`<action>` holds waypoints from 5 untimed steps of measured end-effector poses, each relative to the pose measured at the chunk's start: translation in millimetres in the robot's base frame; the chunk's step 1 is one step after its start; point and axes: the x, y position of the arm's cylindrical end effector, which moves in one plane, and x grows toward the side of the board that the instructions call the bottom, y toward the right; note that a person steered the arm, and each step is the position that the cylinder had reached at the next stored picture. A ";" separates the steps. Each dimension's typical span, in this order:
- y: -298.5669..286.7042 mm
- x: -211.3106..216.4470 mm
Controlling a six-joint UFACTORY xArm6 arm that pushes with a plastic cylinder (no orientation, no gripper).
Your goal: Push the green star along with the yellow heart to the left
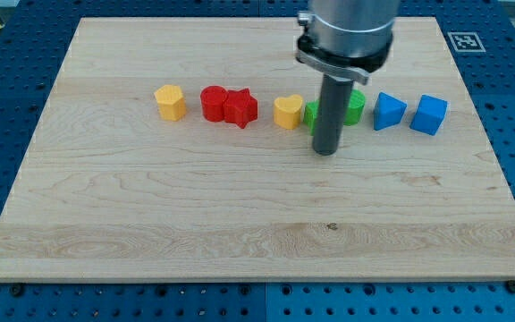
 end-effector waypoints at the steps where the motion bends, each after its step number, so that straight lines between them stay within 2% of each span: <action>1: 19.7 -6.3; 5: 27.2 -32.4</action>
